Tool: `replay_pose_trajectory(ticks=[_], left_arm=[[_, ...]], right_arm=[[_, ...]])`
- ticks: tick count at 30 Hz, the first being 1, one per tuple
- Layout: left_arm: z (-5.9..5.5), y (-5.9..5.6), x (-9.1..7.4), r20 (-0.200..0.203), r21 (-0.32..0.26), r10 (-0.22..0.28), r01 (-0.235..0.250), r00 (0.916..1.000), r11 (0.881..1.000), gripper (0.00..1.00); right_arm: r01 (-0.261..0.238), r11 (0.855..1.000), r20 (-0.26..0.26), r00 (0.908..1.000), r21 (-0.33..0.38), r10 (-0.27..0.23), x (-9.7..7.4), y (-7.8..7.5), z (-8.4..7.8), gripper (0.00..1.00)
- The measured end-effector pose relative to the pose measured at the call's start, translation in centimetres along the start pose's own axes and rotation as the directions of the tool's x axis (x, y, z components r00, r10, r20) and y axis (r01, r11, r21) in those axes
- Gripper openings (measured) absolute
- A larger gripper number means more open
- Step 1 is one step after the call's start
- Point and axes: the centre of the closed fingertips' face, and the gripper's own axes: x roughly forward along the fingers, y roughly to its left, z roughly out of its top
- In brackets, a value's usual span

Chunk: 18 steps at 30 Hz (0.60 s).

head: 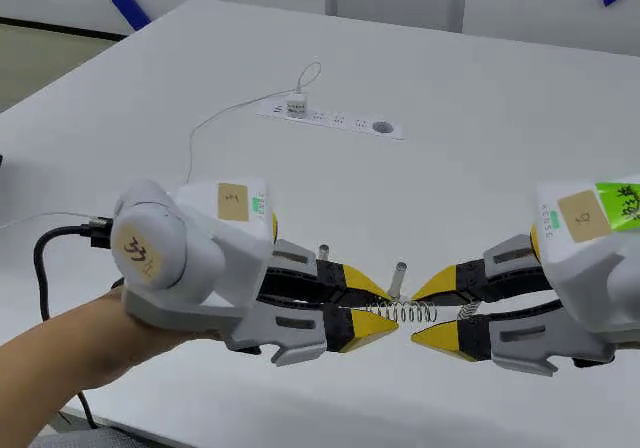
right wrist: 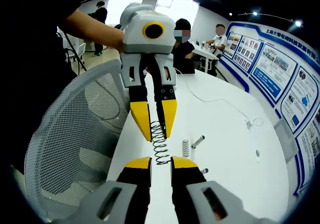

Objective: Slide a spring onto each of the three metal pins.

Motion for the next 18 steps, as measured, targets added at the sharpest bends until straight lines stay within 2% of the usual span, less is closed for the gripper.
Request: replay_pose_trajectory(ticks=[3,7,11,18], left_arm=[[-0.1,-0.1,-0.1,-0.003,0.004,-0.008,0.008,1.0000,1.000,0.09],[-0.1,-0.2,0.0,-0.001,0.015,-0.011,0.011,0.9999,1.000,0.09],[-0.7,-0.5,0.2,-0.044,0.078,-0.013,0.017,0.9989,0.997,0.10],[-0.6,-0.2,0.3,-0.050,0.081,-0.002,0.006,0.9987,0.997,0.10]], right_arm=[[-0.003,1.000,0.040,0.9992,0.026,0.002,-0.2,-0.1,0.6,0.12],[-0.021,0.999,0.042,0.9989,0.043,0.019,-0.2,0.1,0.5,0.11],[-0.047,0.998,0.069,0.9967,0.047,0.044,-0.6,0.4,1.1,0.10],[-0.066,0.993,0.137,0.9892,0.094,0.053,-1.2,0.4,2.5,0.10]])
